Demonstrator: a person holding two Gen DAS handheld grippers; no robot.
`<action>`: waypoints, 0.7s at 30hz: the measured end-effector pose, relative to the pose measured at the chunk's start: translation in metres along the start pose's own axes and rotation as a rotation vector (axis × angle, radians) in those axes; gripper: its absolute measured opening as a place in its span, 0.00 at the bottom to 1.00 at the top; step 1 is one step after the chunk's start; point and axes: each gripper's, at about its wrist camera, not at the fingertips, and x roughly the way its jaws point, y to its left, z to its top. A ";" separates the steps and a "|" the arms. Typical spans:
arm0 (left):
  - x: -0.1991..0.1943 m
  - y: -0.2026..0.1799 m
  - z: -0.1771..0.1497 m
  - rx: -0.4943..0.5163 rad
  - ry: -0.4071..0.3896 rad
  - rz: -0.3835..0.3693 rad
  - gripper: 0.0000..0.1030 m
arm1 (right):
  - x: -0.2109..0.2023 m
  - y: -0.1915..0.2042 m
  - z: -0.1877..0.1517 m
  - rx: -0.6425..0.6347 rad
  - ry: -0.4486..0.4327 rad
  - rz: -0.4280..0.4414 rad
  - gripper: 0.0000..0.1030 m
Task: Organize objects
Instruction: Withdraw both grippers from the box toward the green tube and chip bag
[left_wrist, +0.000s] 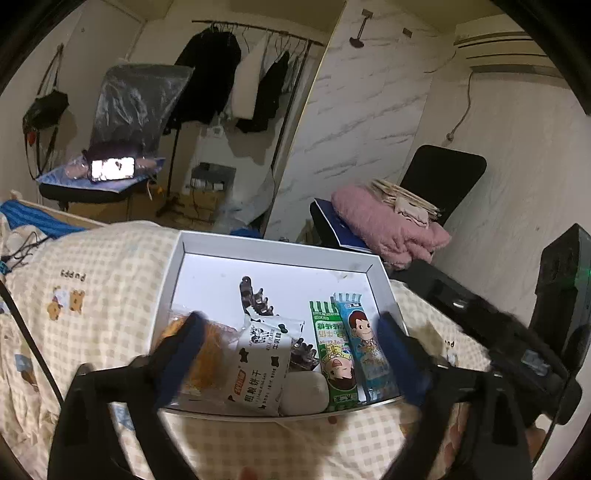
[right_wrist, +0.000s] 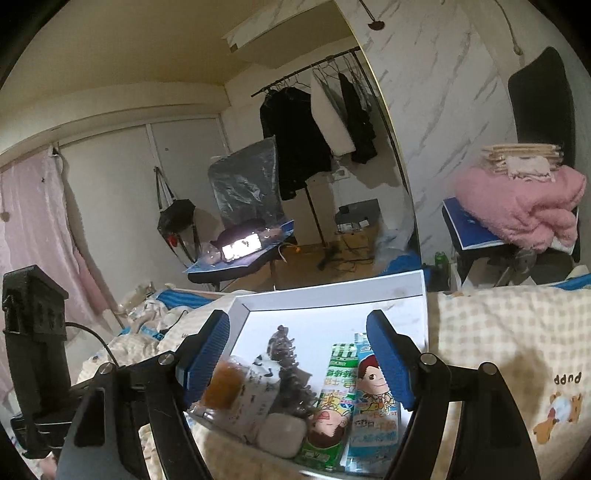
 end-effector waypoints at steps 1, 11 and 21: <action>-0.004 -0.001 0.000 0.008 -0.003 0.005 0.99 | -0.003 0.001 0.000 0.006 -0.007 0.002 0.99; -0.053 0.009 0.009 0.017 -0.007 0.049 0.99 | -0.027 0.025 0.003 -0.029 0.008 0.029 0.99; -0.077 0.035 -0.006 -0.002 0.048 0.107 0.99 | -0.031 0.047 -0.004 -0.069 0.062 0.114 0.99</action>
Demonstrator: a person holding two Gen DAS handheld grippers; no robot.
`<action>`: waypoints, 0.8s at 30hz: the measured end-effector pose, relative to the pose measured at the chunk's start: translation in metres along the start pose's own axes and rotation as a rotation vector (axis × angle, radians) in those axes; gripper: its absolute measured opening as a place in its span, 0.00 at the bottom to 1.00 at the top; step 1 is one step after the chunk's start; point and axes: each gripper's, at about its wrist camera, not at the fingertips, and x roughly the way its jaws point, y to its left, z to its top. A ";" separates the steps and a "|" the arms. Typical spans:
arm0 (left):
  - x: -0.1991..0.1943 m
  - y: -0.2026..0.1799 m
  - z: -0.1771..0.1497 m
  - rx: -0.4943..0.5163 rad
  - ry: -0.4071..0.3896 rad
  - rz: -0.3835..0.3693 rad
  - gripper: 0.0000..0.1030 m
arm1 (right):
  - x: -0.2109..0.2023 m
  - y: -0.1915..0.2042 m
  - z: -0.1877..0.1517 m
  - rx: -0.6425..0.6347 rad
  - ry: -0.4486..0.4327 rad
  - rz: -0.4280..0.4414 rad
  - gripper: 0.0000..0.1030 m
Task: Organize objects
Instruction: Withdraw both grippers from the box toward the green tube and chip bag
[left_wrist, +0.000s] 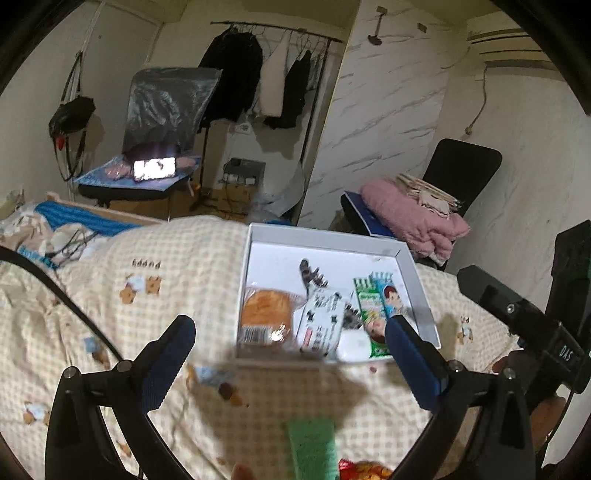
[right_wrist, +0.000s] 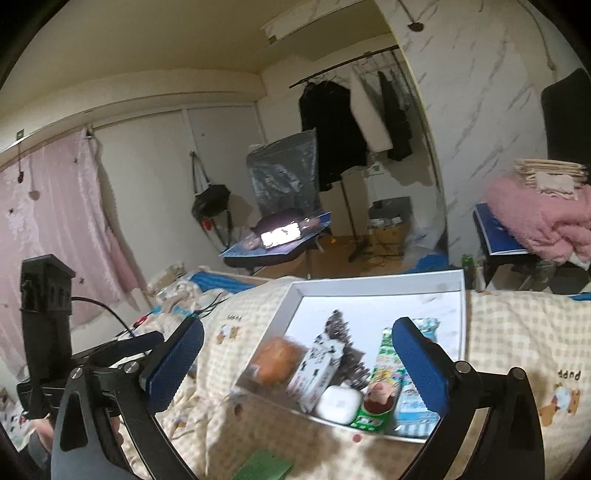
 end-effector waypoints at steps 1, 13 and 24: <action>0.000 0.002 -0.003 -0.006 0.008 0.004 0.99 | 0.001 0.000 -0.002 0.004 0.003 0.001 0.99; -0.002 0.000 -0.051 0.047 0.102 -0.013 0.99 | 0.007 0.017 -0.057 -0.113 0.188 0.130 0.99; -0.007 -0.004 -0.092 0.095 0.155 0.035 0.99 | 0.006 0.014 -0.095 -0.141 0.303 0.200 0.99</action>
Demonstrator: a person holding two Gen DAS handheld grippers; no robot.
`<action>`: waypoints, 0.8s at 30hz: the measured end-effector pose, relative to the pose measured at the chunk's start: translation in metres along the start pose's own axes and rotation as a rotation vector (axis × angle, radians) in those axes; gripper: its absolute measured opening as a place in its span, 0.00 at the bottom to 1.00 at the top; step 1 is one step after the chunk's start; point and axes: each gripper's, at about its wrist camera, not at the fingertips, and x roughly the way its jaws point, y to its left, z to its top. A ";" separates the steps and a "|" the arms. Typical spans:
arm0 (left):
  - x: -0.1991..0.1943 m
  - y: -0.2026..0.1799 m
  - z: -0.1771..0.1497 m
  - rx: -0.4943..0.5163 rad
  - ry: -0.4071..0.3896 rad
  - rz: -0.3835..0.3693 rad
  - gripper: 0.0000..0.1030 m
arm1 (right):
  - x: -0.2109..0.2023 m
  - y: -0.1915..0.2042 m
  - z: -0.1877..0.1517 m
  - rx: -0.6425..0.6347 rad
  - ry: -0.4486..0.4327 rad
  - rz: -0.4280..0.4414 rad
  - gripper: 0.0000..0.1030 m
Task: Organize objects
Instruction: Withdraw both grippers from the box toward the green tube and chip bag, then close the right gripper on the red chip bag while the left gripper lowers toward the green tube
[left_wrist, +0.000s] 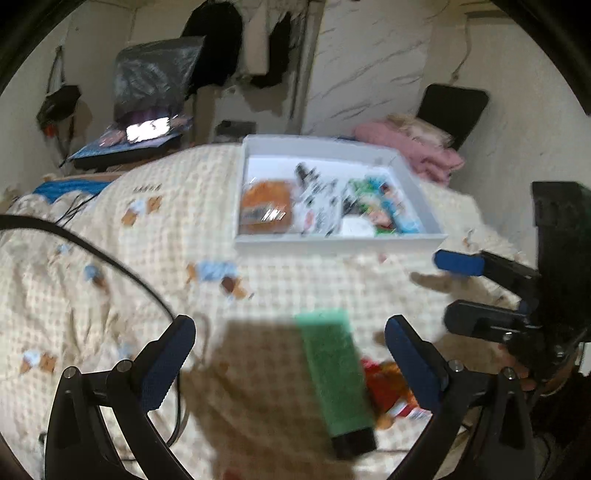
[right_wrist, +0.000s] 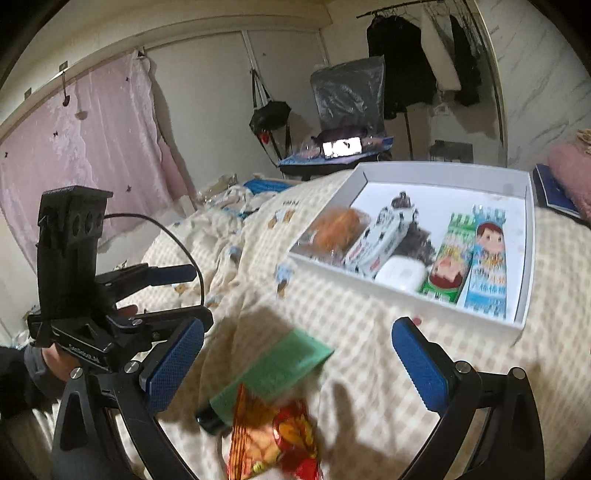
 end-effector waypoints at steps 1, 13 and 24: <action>0.001 0.001 -0.005 -0.014 0.005 0.013 0.99 | 0.003 0.001 -0.002 0.001 0.012 0.006 0.99; 0.009 0.004 -0.016 -0.035 0.025 -0.045 0.99 | 0.013 0.001 -0.017 -0.024 0.035 -0.011 0.99; 0.005 0.004 -0.019 -0.045 0.020 -0.055 0.99 | 0.017 0.006 -0.019 -0.045 0.048 -0.018 0.99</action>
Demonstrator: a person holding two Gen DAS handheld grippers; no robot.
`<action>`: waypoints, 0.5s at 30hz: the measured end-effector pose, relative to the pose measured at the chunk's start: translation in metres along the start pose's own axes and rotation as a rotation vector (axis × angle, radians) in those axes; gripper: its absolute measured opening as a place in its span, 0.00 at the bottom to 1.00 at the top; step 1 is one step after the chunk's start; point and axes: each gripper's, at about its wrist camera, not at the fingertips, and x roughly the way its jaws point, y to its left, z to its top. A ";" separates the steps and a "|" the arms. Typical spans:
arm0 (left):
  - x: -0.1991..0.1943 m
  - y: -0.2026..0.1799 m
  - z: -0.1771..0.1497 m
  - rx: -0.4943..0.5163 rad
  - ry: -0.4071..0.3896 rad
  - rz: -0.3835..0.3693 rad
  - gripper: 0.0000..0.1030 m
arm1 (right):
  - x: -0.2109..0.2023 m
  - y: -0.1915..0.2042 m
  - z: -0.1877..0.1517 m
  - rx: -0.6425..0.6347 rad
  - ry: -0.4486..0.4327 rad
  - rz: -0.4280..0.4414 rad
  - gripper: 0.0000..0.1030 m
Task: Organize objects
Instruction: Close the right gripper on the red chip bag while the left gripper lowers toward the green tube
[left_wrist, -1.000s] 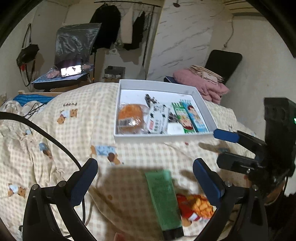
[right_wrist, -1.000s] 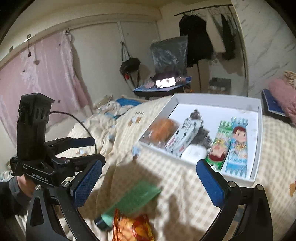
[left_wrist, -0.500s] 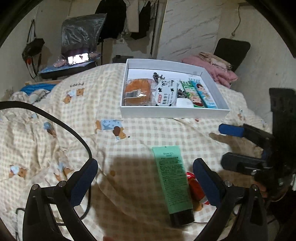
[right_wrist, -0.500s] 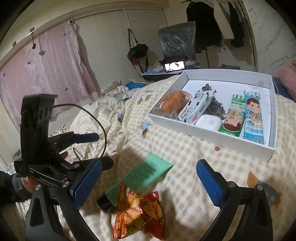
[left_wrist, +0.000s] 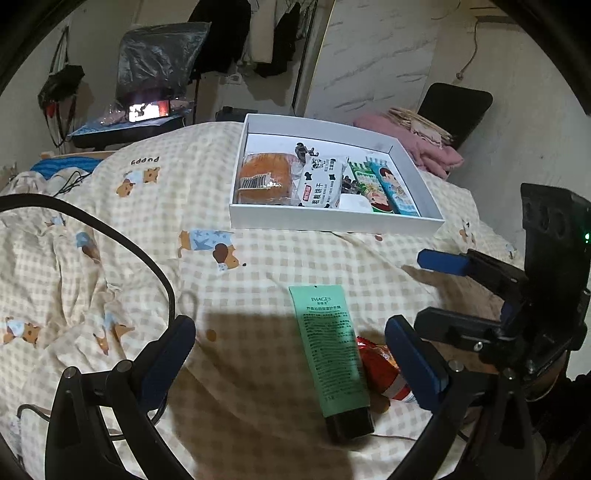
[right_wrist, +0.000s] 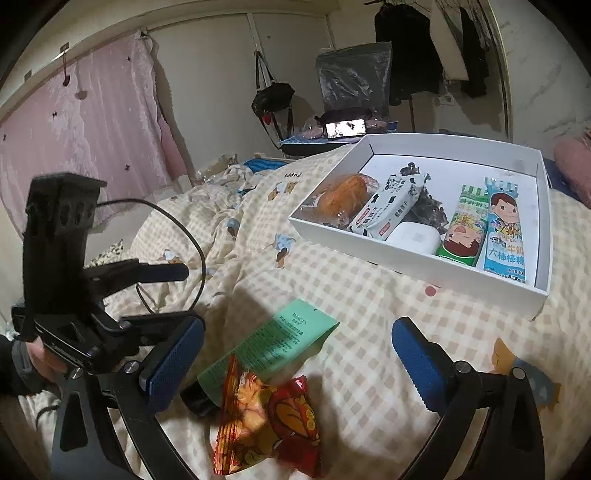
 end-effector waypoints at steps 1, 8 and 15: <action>0.000 0.000 0.000 -0.002 0.000 0.007 0.99 | 0.000 0.001 0.000 -0.001 0.001 0.004 0.99; 0.004 -0.003 -0.001 0.016 0.014 0.022 0.99 | 0.002 0.001 -0.001 0.002 0.009 0.009 0.99; 0.004 0.001 0.000 -0.003 0.019 0.038 0.86 | 0.003 0.003 -0.002 -0.008 0.022 0.006 0.99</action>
